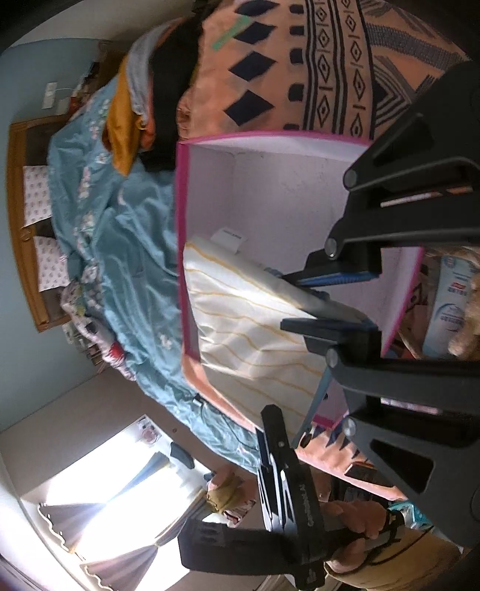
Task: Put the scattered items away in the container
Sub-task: 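Lower the towel into the pink box with the right gripper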
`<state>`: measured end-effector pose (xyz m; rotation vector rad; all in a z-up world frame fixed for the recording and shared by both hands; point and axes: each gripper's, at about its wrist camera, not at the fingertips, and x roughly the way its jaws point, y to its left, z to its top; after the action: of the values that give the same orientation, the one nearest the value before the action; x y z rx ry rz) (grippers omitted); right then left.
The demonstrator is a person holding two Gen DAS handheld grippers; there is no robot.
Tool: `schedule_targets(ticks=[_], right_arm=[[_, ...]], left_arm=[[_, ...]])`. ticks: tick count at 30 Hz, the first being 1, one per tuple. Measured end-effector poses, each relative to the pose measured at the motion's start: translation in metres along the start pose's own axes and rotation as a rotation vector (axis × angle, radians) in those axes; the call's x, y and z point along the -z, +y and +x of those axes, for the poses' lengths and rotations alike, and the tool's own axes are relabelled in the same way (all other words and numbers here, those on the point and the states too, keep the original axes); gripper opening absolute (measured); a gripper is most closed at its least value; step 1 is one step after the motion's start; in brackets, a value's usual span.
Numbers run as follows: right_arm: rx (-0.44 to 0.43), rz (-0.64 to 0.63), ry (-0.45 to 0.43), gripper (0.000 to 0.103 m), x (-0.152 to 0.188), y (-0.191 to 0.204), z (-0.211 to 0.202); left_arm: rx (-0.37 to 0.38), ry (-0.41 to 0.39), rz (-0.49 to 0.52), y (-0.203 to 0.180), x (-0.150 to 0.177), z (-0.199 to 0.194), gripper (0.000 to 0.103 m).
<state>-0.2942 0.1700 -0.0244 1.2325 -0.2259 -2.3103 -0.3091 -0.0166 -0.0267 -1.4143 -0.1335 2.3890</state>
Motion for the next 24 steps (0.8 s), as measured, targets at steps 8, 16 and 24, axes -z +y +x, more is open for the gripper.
schedule_targets(ticks=[8, 16, 24], right_arm=[[0.018, 0.047, 0.076, 0.018, -0.002, -0.018, 0.051], [0.062, 0.041, 0.137, 0.018, -0.01, -0.028, 0.087], [0.098, 0.042, 0.191, 0.018, -0.015, -0.035, 0.112]], left_arm=[[-0.051, 0.046, -0.016, 0.013, -0.006, 0.044, 0.029], [-0.065, 0.066, -0.026, 0.019, -0.011, 0.071, 0.029], [-0.138, 0.047, 0.042, 0.008, -0.017, 0.083, 0.029]])
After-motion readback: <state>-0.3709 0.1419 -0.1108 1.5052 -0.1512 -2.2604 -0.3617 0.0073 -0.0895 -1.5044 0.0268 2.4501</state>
